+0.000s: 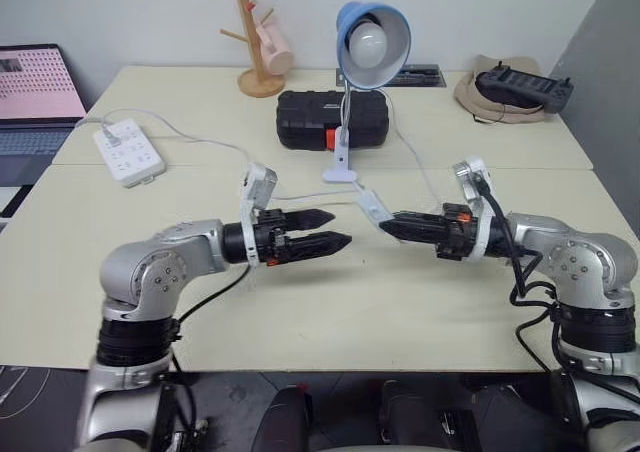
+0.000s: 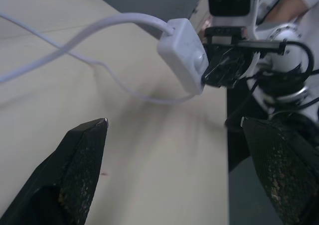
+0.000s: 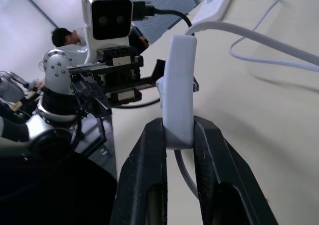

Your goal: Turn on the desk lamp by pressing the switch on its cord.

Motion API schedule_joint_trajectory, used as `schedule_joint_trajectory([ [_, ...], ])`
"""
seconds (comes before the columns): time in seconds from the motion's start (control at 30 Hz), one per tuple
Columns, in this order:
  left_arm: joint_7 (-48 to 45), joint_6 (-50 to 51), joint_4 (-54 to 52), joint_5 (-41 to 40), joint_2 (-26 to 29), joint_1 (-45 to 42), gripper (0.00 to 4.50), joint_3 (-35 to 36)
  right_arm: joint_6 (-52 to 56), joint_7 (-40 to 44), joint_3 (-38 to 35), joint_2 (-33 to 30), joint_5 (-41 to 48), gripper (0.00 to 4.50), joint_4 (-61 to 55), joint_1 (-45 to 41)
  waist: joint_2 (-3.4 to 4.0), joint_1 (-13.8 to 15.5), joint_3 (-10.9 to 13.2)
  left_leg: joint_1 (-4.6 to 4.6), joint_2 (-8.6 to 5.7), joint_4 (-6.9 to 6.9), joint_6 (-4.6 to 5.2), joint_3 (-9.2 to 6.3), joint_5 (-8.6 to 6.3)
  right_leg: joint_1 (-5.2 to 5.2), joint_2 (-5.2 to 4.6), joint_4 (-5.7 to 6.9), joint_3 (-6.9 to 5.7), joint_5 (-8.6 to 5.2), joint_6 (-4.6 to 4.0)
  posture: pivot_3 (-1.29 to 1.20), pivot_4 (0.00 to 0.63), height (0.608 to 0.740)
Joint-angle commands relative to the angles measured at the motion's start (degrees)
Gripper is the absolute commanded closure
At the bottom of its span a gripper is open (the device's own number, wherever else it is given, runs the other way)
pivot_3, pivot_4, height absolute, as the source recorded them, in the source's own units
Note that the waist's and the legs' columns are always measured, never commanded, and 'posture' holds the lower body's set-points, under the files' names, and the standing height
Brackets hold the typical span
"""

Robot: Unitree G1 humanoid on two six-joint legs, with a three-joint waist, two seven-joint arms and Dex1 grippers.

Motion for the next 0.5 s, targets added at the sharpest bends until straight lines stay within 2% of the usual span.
schedule_joint_trajectory([
  [0.03, 9.2, 4.7, -0.3, -8.9, -5.2, -2.5, 0.00, 5.8, 3.6, -5.0, -4.5, 1.2, 6.0, 4.13, -1.6, -2.7, 0.00, 0.0, 0.0, 0.02, 0.00, 0.00, 0.00, 0.02, 0.00, -0.01, 0.00, 0.04, 0.01, 0.00, 0.00, 0.00, 0.150, 0.740],
  [0.23, 18.3, 6.9, 1.7, -17.2, -10.6, -4.5, 0.00, 8.7, 6.6, -8.8, -6.0, 1.9, 11.4, 4.13, -1.3, -3.9, -0.01, 0.0, 0.0, 0.04, -0.05, -0.01, 0.00, 0.05, 0.00, 0.00, 0.02, 0.06, 0.03, 0.00, 0.00, 0.00, 0.150, 0.740],
  [0.5, 23.0, 6.2, 2.0, -21.5, -11.7, -4.4, 0.00, 7.3, 7.8, -11.5, -6.3, 1.2, 16.5, 4.13, -1.3, -4.0, -0.01, -0.1, 0.0, 0.03, -0.08, -0.02, -0.01, 0.09, 0.00, -0.02, 0.03, 0.03, 0.05, 0.00, 0.00, 0.00, 0.150, 0.740],
])
